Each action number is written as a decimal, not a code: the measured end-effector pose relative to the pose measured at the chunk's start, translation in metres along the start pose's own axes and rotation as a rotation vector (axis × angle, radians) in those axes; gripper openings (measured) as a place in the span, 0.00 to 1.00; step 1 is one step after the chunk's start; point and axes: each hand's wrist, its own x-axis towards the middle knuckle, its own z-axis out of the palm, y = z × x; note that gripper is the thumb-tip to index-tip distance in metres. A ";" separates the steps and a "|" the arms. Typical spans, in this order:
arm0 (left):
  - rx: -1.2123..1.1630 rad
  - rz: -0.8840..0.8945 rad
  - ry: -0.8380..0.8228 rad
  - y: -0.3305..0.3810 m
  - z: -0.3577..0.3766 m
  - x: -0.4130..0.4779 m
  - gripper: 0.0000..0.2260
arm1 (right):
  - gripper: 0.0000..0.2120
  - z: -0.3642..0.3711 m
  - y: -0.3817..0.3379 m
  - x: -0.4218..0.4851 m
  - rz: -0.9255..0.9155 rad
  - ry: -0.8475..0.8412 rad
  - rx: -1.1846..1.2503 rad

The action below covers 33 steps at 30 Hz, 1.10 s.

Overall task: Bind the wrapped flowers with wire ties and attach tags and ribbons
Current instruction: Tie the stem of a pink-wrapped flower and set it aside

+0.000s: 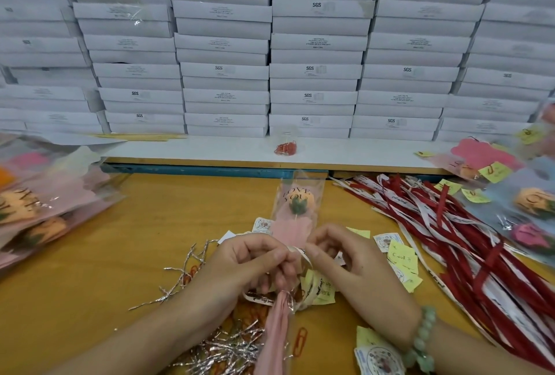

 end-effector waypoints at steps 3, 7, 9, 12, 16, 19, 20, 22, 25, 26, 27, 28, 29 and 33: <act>0.004 -0.007 -0.010 -0.001 -0.001 -0.001 0.10 | 0.11 0.002 0.001 -0.001 -0.018 -0.027 0.034; 0.026 -0.020 -0.017 -0.002 0.000 0.000 0.08 | 0.08 0.000 0.002 0.000 -0.033 0.057 0.047; 0.018 -0.020 -0.011 -0.002 0.000 0.000 0.08 | 0.08 -0.001 0.001 0.001 -0.029 0.100 0.045; 0.014 -0.016 -0.019 -0.002 -0.001 0.000 0.08 | 0.09 -0.003 -0.001 0.001 -0.070 0.129 0.046; 0.081 -0.004 -0.003 -0.003 0.000 -0.001 0.09 | 0.13 -0.004 -0.006 -0.002 -0.177 0.055 0.033; 0.131 0.032 -0.026 -0.004 0.001 -0.002 0.09 | 0.17 -0.001 -0.008 -0.005 -0.244 -0.124 -0.056; 0.141 0.045 -0.031 -0.005 0.001 -0.002 0.07 | 0.18 0.000 -0.007 -0.005 -0.243 -0.173 -0.076; 0.146 0.051 -0.034 -0.005 0.000 -0.001 0.03 | 0.18 0.001 -0.004 -0.005 -0.213 -0.212 -0.097; 0.152 0.038 -0.030 -0.007 -0.003 0.000 0.06 | 0.16 0.000 -0.002 -0.003 -0.119 -0.123 -0.097; 0.151 0.038 -0.024 -0.008 -0.004 0.000 0.07 | 0.15 -0.001 -0.001 -0.002 -0.086 -0.085 -0.077; 0.150 0.039 -0.015 -0.009 -0.005 0.000 0.08 | 0.13 -0.001 0.000 -0.002 -0.060 -0.063 -0.055; 0.146 0.039 -0.008 -0.009 -0.006 0.000 0.09 | 0.11 -0.001 0.000 -0.001 -0.048 -0.057 -0.039; 0.139 0.042 -0.005 -0.010 -0.006 0.001 0.09 | 0.09 -0.001 0.001 0.000 -0.042 -0.062 -0.026; 0.024 0.045 0.020 -0.009 -0.005 0.003 0.09 | 0.06 0.000 -0.001 0.001 -0.029 -0.020 0.105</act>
